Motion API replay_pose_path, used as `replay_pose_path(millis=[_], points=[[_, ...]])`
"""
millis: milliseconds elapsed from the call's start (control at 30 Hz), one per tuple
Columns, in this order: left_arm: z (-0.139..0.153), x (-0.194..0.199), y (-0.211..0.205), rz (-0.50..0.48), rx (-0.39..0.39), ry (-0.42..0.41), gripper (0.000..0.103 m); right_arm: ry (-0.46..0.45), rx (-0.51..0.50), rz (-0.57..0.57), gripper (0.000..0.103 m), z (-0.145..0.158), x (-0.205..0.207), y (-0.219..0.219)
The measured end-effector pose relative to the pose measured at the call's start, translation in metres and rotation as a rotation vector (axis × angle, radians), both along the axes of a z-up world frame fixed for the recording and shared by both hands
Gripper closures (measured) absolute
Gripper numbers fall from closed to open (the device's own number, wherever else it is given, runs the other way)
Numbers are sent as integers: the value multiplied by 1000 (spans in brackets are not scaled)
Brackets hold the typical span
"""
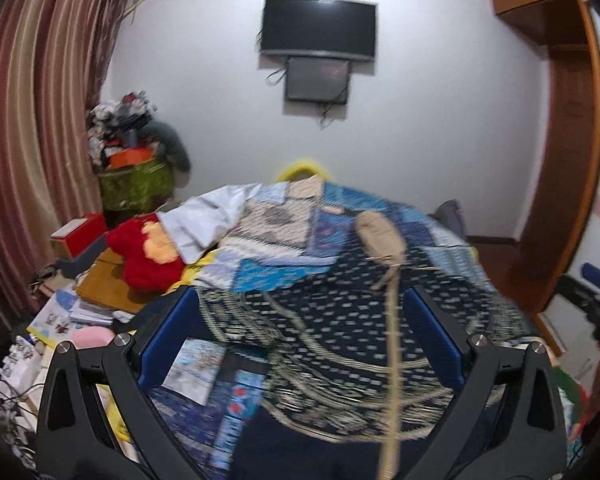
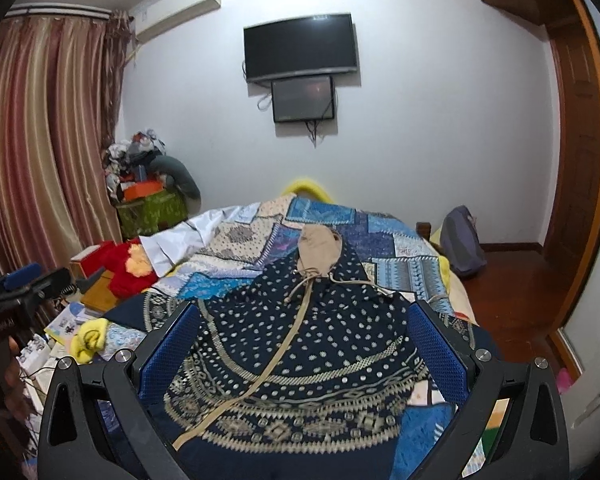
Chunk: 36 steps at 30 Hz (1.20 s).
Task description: Fold large clothes
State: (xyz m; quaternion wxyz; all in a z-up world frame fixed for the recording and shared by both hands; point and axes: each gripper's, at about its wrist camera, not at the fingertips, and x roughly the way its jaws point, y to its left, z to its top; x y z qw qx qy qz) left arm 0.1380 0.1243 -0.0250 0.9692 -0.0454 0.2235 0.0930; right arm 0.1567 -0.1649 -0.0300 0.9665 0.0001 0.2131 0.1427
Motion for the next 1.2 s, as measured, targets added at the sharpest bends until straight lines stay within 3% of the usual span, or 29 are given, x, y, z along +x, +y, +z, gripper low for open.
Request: replay_pose_path(millis=[200, 433, 633, 800, 1000, 1100, 1200], points=[[-32, 62, 65, 52, -15, 156, 0, 60, -33, 0, 0, -20, 72, 15], [-115, 124, 120, 64, -177, 402, 0, 161, -149, 31, 0, -59, 153, 39], [-184, 147, 154, 100, -341, 569, 4, 293, -198, 45, 0, -106, 210, 50], [-210, 148, 187, 138, -518, 587, 8, 432, -188, 74, 0, -144, 242, 46], [-226, 159, 228, 197, -700, 527, 25, 485, -271, 117, 0, -174, 257, 56], [-229, 171, 240, 243, -695, 522, 37, 514, -279, 143, 0, -186, 260, 59], [-226, 183, 244, 308, -615, 547, 56, 535, -259, 163, 0, -192, 261, 60]])
